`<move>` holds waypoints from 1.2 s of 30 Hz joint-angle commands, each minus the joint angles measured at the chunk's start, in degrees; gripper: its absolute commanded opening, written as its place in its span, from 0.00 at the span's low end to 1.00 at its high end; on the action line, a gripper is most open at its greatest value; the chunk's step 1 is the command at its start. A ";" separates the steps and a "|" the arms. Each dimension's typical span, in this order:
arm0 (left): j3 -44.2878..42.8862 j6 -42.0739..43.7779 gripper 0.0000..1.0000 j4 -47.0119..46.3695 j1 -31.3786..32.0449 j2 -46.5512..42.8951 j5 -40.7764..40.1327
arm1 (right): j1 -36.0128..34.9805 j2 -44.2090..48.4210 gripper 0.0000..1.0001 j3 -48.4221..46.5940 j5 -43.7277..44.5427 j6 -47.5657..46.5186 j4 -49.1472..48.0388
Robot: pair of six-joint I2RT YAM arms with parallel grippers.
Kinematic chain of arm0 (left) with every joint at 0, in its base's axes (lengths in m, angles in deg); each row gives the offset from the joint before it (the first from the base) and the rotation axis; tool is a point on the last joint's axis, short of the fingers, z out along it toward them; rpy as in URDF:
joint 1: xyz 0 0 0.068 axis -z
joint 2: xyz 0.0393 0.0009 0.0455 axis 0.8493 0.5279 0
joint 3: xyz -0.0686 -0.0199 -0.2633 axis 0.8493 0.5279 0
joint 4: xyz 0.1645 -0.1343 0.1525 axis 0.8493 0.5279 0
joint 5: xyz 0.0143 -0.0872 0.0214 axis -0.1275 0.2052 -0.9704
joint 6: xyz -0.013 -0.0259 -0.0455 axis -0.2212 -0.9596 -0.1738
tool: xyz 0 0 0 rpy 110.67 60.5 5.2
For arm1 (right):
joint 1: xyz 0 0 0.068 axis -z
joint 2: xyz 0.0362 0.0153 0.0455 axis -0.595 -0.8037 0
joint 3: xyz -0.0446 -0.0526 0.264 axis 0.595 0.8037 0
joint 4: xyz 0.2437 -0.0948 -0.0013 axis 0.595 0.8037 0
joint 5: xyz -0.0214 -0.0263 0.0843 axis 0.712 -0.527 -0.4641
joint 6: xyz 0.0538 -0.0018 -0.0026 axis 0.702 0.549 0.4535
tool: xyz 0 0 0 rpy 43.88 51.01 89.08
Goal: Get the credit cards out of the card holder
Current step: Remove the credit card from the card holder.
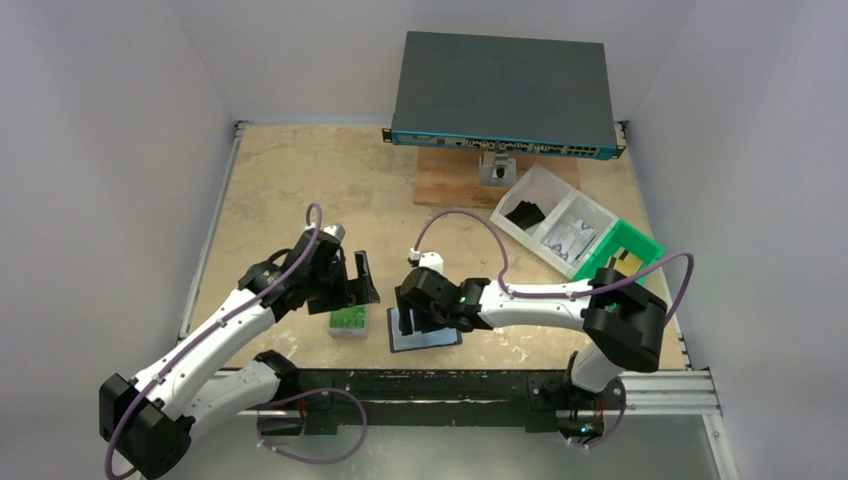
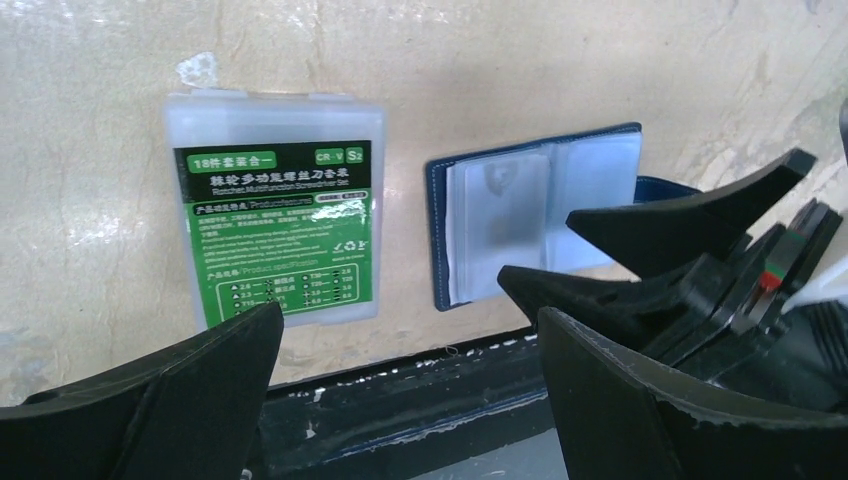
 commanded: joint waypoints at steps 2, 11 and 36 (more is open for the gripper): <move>0.17 -1.60 1.00 1.92 -1.29 -1.95 -3.52 | -2.25 -1.62 0.63 -3.56 6.23 3.32 0.83; 1.21 -1.18 1.00 1.37 -1.56 -2.94 -3.35 | -2.98 -5.25 0.60 -5.21 7.17 5.84 2.15; 4.18 1.37 0.95 -6.30 -1.53 2.23 6.46 | -2.83 -8.87 0.18 -0.81 3.55 8.01 -0.70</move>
